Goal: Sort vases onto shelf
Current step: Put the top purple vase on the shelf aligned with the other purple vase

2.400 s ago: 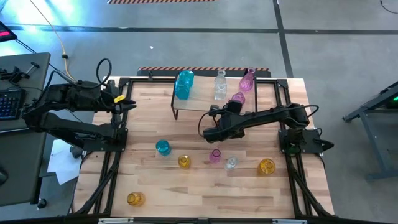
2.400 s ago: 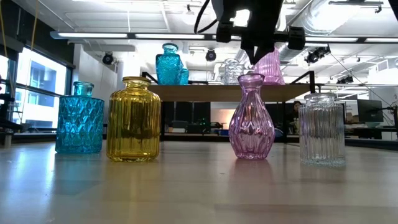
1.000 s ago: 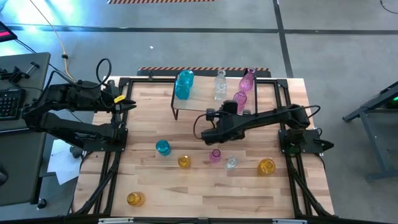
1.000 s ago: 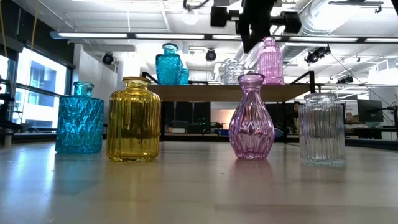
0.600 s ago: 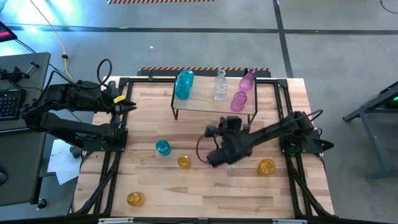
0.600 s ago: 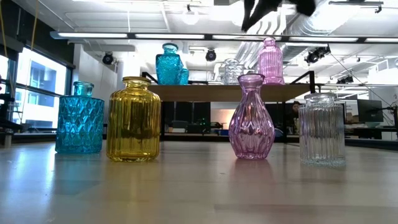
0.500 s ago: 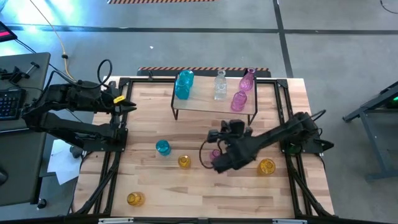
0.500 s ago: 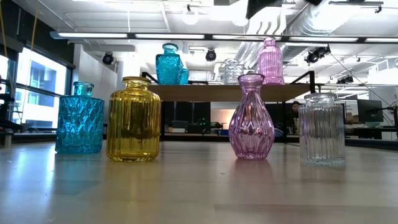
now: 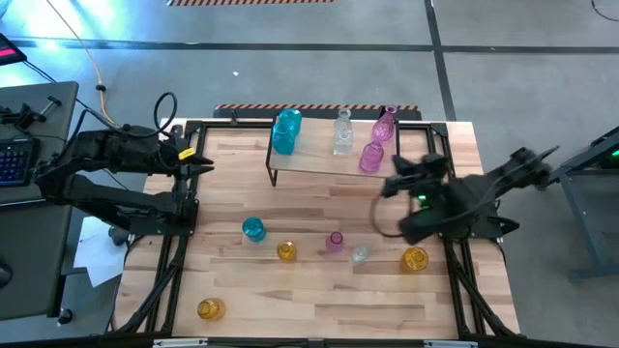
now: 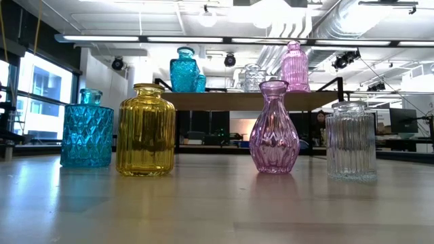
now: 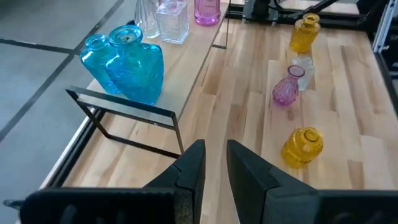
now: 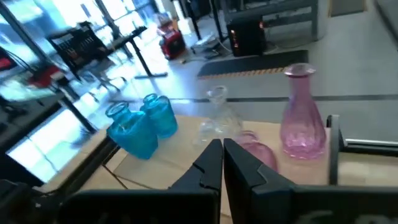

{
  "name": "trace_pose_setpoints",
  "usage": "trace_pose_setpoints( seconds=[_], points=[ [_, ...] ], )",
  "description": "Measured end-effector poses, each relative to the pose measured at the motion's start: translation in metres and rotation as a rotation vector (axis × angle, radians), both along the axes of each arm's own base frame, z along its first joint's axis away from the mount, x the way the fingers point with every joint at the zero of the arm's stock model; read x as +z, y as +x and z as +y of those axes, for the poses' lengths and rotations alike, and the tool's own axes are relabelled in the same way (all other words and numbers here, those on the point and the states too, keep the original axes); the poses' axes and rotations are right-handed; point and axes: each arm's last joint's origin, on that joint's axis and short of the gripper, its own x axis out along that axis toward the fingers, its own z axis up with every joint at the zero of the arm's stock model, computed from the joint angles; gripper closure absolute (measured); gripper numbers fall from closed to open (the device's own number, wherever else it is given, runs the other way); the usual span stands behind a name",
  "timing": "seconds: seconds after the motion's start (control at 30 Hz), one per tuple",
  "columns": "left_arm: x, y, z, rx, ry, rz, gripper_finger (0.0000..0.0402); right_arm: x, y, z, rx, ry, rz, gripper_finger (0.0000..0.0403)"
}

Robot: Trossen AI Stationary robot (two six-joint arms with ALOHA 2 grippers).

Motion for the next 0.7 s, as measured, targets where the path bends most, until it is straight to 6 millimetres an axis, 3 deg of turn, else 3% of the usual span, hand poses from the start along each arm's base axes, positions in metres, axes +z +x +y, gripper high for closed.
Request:
trace_pose_setpoints(
  seconds=[0.13,0.23,0.5,0.7],
  points=[
    [0.001,0.010,0.001,0.002,0.015,-0.005,0.0344,-0.028,-0.035,-0.006,0.039,0.056,-0.110,0.0403],
    [0.002,0.019,0.001,0.003,0.016,-0.016,0.0344,-0.052,-0.039,-0.001,0.102,0.066,-0.188,0.0403],
    [-0.003,0.037,0.002,0.010,0.005,0.035,0.0344,-0.096,0.002,0.021,0.274,0.083,-0.191,0.0403],
    [-0.003,0.039,0.003,0.021,-0.015,0.038,0.0344,-0.116,0.030,0.024,0.186,-0.023,-0.209,0.0403]
  ],
)
